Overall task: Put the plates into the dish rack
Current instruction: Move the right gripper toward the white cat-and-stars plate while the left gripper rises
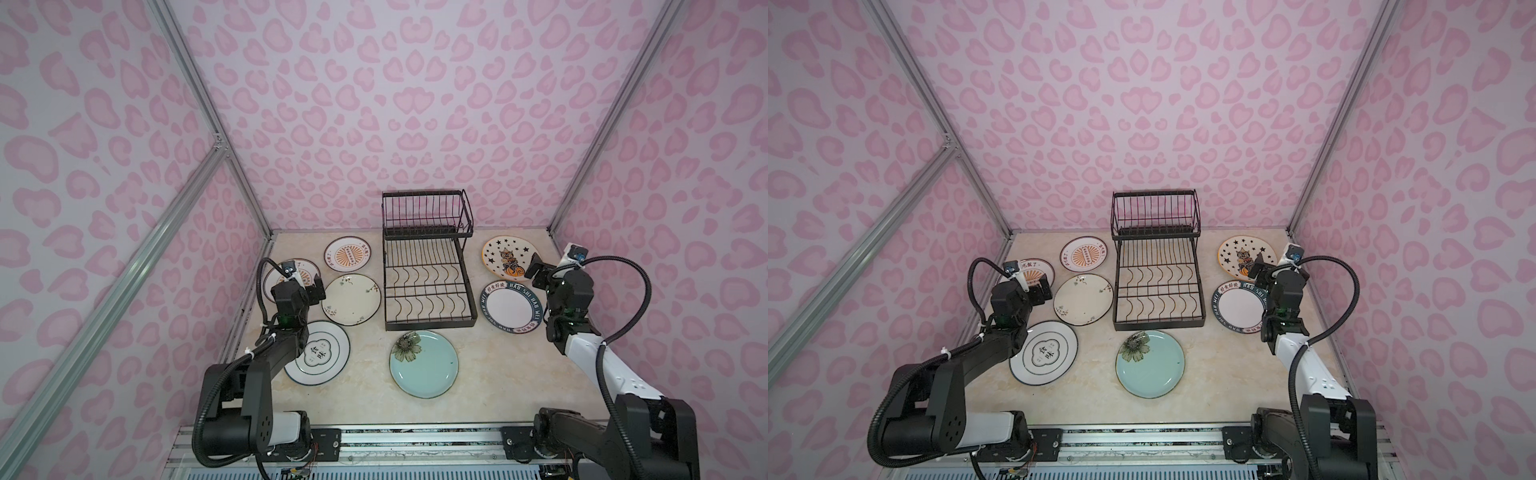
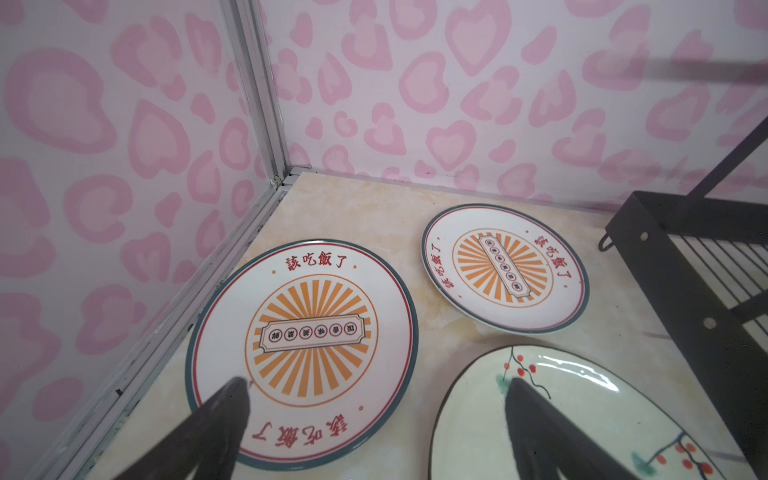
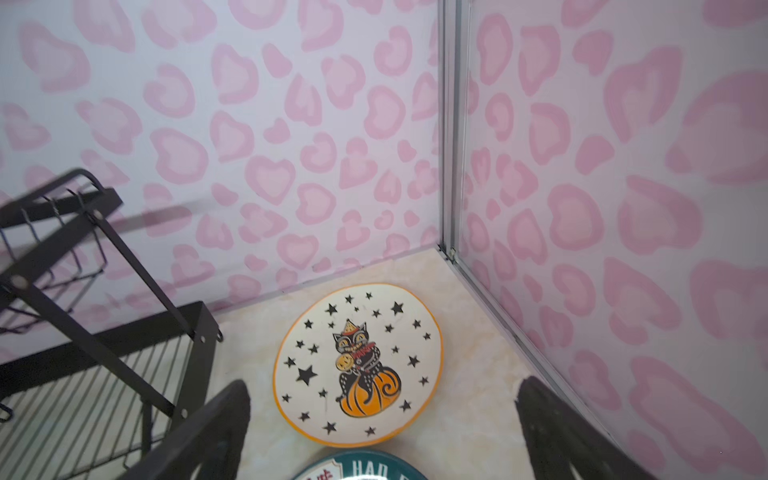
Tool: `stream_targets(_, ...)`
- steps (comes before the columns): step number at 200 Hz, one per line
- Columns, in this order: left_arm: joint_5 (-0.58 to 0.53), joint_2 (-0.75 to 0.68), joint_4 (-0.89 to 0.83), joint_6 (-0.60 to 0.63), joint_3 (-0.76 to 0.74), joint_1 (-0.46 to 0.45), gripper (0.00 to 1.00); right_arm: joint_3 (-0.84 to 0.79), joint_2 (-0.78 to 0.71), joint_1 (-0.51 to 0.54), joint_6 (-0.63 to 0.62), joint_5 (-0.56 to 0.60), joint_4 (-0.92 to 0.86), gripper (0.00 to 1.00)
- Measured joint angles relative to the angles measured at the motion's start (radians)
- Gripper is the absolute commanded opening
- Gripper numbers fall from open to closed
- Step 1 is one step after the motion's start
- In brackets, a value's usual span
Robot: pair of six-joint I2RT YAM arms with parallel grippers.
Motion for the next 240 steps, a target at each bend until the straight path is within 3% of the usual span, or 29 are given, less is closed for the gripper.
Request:
stream_targets(36,0.030,-0.100,-0.156,-0.079,0.104,-0.002,0.98,0.131,-0.067,-0.075,0.085,-0.073,-0.214,1.00)
stream_targets(82,0.177,-0.127,-0.309,-0.178,0.173,-0.004,0.98,0.235,-0.049,-0.172,0.159,-0.211,-0.376,1.00)
stream_targets(136,0.402,-0.089,-0.306,-0.262,0.175,-0.004,0.98,0.378,0.230,-0.311,0.207,-0.435,-0.471,0.96)
stream_targets(180,0.439,-0.092,-0.313,-0.286,0.174,-0.004,0.98,0.463,0.561,-0.420,0.319,-0.677,-0.400,0.97)
stream_targets(240,0.480,-0.143,-0.388,-0.313,0.194,-0.005,0.97,0.528,0.789,-0.394,0.383,-0.754,-0.349,0.94)
